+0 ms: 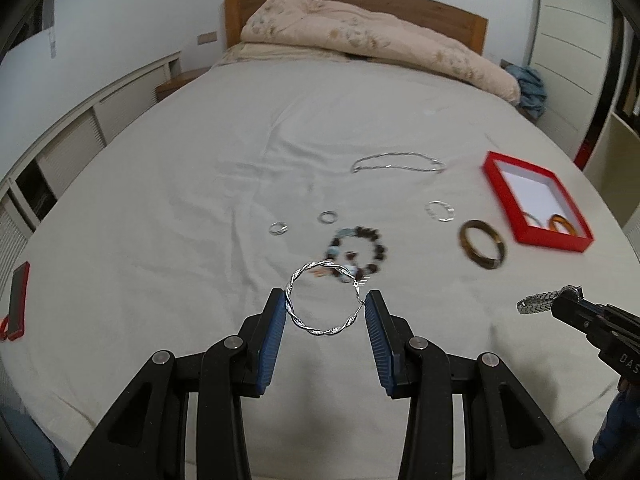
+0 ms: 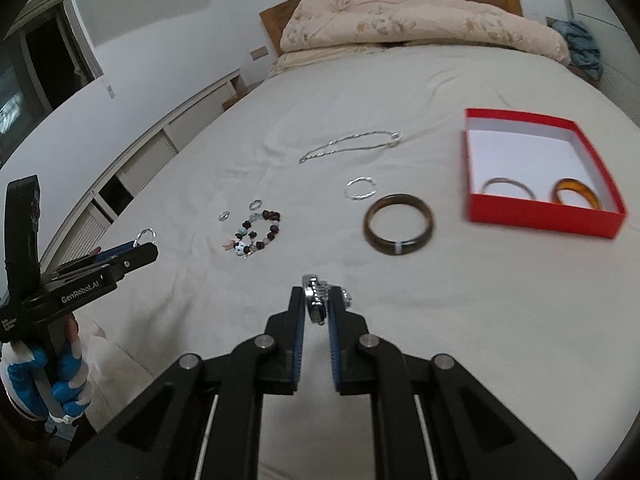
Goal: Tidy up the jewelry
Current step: 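Carry the watch and twisted hoop into the red box and release both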
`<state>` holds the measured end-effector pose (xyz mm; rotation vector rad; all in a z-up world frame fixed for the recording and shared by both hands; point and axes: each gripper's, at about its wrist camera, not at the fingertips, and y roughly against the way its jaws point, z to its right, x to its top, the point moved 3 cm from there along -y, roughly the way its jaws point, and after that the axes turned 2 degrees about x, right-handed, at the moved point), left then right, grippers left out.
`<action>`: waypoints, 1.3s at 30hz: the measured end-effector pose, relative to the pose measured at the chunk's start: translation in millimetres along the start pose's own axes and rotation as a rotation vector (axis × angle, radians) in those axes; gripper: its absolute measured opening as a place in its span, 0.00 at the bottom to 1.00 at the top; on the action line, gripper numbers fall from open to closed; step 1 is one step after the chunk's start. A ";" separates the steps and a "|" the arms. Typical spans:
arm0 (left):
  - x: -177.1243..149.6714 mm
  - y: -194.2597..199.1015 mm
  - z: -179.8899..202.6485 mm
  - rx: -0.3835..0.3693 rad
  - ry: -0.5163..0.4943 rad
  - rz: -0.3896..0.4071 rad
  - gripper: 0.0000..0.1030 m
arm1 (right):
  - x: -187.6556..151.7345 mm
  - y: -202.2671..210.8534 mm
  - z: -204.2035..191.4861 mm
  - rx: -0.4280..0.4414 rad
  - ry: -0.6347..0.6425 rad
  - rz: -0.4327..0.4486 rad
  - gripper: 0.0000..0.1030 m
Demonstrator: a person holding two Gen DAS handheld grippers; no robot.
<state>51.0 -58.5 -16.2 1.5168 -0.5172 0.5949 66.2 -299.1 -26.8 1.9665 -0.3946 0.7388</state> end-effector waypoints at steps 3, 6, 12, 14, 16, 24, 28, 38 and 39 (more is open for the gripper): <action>-0.8 14.2 19.0 -0.021 -0.024 0.013 0.39 | -5.3 22.4 9.4 -0.017 -0.014 0.021 0.10; -0.4 23.7 37.4 -0.044 -0.052 0.024 0.39 | -9.2 42.7 20.3 -0.037 -0.029 0.043 0.09; 9.5 31.1 89.1 -0.119 -0.110 0.039 0.39 | -11.3 83.2 52.7 -0.091 -0.052 0.080 0.09; 15.1 28.2 109.6 -0.150 -0.129 0.036 0.39 | -7.9 92.0 65.5 -0.112 -0.054 0.087 0.09; 22.5 22.1 129.7 -0.177 -0.148 0.033 0.39 | -1.3 99.2 79.6 -0.135 -0.050 0.096 0.09; 71.5 -26.0 210.2 -0.252 -0.224 0.019 0.39 | 59.1 94.7 148.5 -0.195 -0.044 0.132 0.09; 102.5 -64.5 248.9 -0.265 -0.255 0.007 0.39 | 96.8 67.7 183.7 -0.197 -0.046 0.129 0.09; 127.9 -165.4 313.8 -0.246 -0.338 -0.065 0.39 | 141.8 -24.8 273.2 -0.205 -0.123 0.046 0.09; 127.5 -172.8 316.2 -0.243 -0.340 -0.073 0.39 | 140.6 -30.5 277.9 -0.207 -0.126 0.036 0.09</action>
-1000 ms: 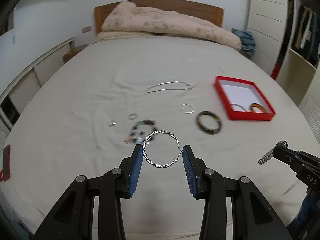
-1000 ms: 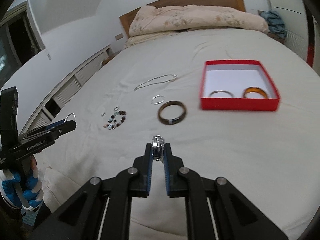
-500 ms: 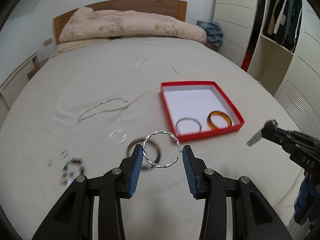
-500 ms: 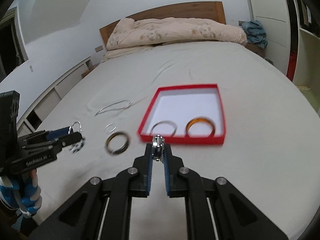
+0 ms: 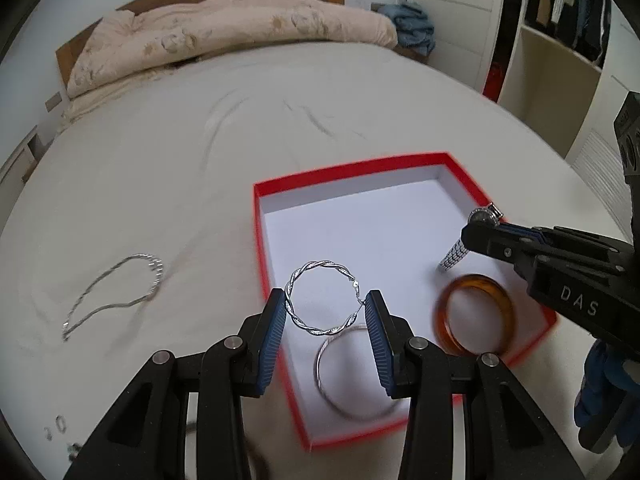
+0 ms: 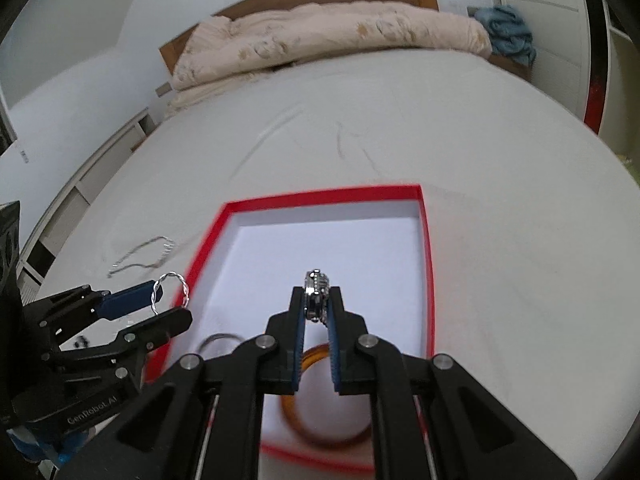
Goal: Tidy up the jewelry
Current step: 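Carry the watch and twisted hoop into the red box and release both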
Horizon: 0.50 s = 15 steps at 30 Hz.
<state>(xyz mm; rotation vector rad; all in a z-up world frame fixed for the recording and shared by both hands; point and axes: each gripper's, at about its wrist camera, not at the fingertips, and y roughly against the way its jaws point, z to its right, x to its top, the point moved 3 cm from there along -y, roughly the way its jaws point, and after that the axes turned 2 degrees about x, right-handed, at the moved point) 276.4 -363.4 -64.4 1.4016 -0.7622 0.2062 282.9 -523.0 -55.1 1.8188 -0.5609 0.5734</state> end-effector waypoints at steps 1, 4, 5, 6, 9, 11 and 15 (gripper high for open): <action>0.8 -10.1 0.7 0.003 -0.002 -0.012 0.39 | -0.9 -7.0 4.0 -0.002 -0.001 -0.009 0.09; -1.4 -28.5 2.9 0.010 -0.013 -0.037 0.39 | -5.2 -22.2 12.9 -0.009 -0.001 -0.043 0.09; -1.8 -31.0 4.3 0.016 -0.023 -0.034 0.39 | -7.0 -24.7 13.6 -0.015 0.006 -0.049 0.09; -1.9 -32.8 6.2 0.015 -0.034 -0.034 0.39 | -7.7 -25.9 13.6 -0.029 0.025 -0.051 0.09; -2.5 -41.1 8.6 0.027 -0.045 -0.047 0.39 | -6.9 -28.1 16.3 -0.047 0.042 -0.067 0.10; -1.0 -43.9 9.9 0.043 -0.059 -0.043 0.39 | -4.7 -29.0 17.0 -0.065 0.063 -0.065 0.11; 1.3 -48.2 11.8 0.051 -0.072 -0.047 0.40 | -2.8 -26.4 14.5 -0.097 0.099 -0.083 0.14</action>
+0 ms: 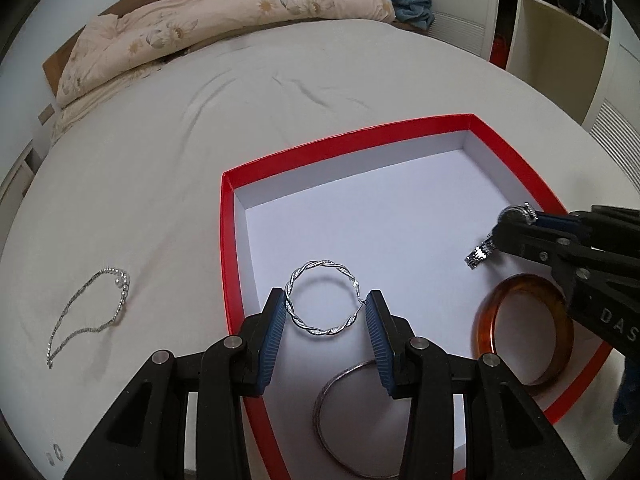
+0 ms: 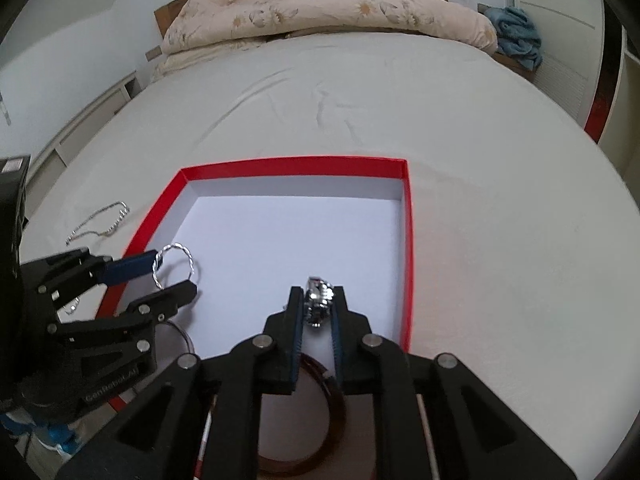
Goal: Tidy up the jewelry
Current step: 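Carry the watch and twisted hoop into the red box and release both, then move both grippers back toward the remaining jewelry on the bed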
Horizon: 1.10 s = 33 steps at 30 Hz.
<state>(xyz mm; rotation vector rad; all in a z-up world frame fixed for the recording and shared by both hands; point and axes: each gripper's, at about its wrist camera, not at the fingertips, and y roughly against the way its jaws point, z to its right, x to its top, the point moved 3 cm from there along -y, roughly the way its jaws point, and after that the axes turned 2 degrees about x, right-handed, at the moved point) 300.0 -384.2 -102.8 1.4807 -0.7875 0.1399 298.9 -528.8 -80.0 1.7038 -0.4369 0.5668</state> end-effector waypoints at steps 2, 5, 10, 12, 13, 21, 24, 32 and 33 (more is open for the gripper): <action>1.1 -0.8 1.9 0.004 -0.014 0.000 0.40 | -1.2 2.7 -0.6 -0.007 0.016 -0.008 0.15; 0.6 0.0 1.1 0.014 -0.017 0.002 0.41 | -3.4 10.2 1.4 -0.032 0.032 -0.008 0.22; 1.2 8.8 -1.8 -0.003 -0.006 -0.002 0.42 | -7.4 32.0 2.4 -0.051 0.048 0.005 0.30; 0.6 18.5 -3.4 -0.007 0.010 0.006 0.42 | -10.5 46.0 4.2 -0.056 0.037 0.016 0.30; -0.6 25.1 -4.1 -0.015 0.021 0.009 0.42 | -12.8 54.7 4.8 -0.059 0.030 0.024 0.30; -28.2 114.6 -6.8 -0.043 0.053 0.054 0.45 | -44.3 132.7 -11.2 -0.031 -0.050 0.089 0.30; -43.7 152.2 -13.7 -0.027 0.060 0.077 0.48 | -61.0 163.1 -28.6 -0.011 -0.061 0.105 0.30; -113.9 248.3 -46.5 0.033 0.130 0.121 0.54 | -106.4 236.4 -90.7 0.065 -0.080 0.164 0.30; -122.3 257.4 -52.0 0.041 0.142 0.125 0.56 | -111.2 244.8 -99.7 0.075 -0.082 0.174 0.30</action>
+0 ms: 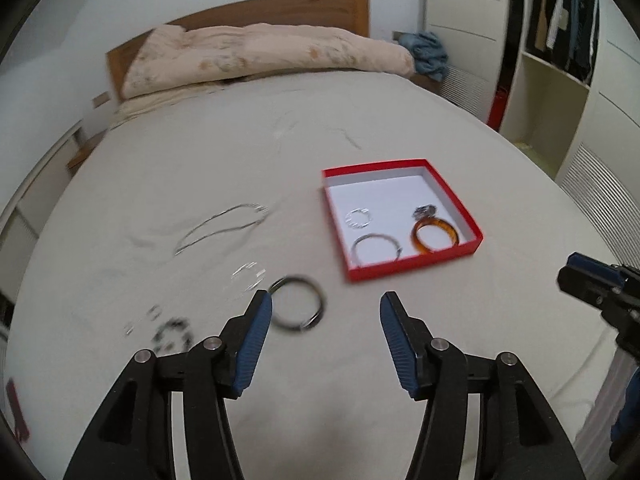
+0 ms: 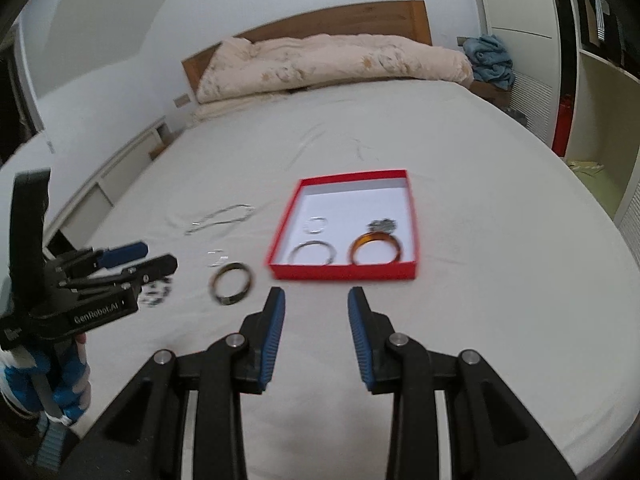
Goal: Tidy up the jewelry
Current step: 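Move both grippers back toward the remaining jewelry on the bed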
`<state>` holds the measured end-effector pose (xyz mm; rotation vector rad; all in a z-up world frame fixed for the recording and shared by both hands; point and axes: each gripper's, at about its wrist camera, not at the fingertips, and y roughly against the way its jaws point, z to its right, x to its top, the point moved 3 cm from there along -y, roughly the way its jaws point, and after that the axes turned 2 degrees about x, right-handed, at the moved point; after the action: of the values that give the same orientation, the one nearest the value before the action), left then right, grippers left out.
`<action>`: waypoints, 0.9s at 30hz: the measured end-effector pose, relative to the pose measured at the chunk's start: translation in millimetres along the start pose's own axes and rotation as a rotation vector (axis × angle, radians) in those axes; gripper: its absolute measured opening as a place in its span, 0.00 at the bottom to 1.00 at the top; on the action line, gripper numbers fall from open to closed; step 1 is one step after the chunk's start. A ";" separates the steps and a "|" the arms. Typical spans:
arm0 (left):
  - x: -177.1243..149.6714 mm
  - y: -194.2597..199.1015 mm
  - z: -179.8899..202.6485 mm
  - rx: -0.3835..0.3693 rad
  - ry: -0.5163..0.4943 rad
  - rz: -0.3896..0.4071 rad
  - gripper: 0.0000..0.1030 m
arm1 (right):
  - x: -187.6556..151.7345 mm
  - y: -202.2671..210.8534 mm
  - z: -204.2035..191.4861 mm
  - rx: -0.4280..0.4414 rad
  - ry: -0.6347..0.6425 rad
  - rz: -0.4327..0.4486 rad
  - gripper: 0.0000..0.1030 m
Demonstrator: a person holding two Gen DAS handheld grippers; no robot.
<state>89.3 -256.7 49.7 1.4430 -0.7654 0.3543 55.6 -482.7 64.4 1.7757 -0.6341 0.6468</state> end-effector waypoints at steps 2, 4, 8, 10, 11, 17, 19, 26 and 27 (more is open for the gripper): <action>-17.4 21.8 -19.7 0.022 0.029 0.011 0.58 | -6.7 14.3 -17.3 0.014 0.002 0.018 0.30; -33.9 40.9 -37.1 0.047 0.055 0.018 0.58 | -12.8 26.7 -35.3 0.027 0.015 0.032 0.30; -66.2 79.0 -82.6 0.115 0.125 0.053 0.59 | -26.0 49.6 -74.5 0.049 0.054 0.050 0.30; -80.1 99.1 -105.0 0.152 0.155 0.078 0.59 | -30.2 62.0 -93.2 0.063 0.068 0.064 0.30; -87.2 109.2 -115.3 0.167 0.171 0.092 0.59 | -32.2 67.9 -102.8 0.072 0.075 0.071 0.30; -124.1 164.7 -163.6 0.228 0.268 0.172 0.59 | -44.7 96.8 -145.5 0.103 0.123 0.099 0.30; -134.3 177.2 -176.6 0.241 0.303 0.177 0.60 | -49.3 104.3 -157.0 0.113 0.137 0.106 0.30; -159.0 207.6 -215.0 0.298 0.393 0.204 0.65 | -58.5 118.4 -187.8 0.147 0.188 0.121 0.30; -160.7 208.5 -218.1 0.304 0.402 0.204 0.66 | -59.7 117.8 -190.0 0.151 0.190 0.119 0.30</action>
<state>-105.7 17.1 112.1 1.5111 -0.5442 0.9204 -90.9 -325.9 151.0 1.7971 -0.5753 0.9546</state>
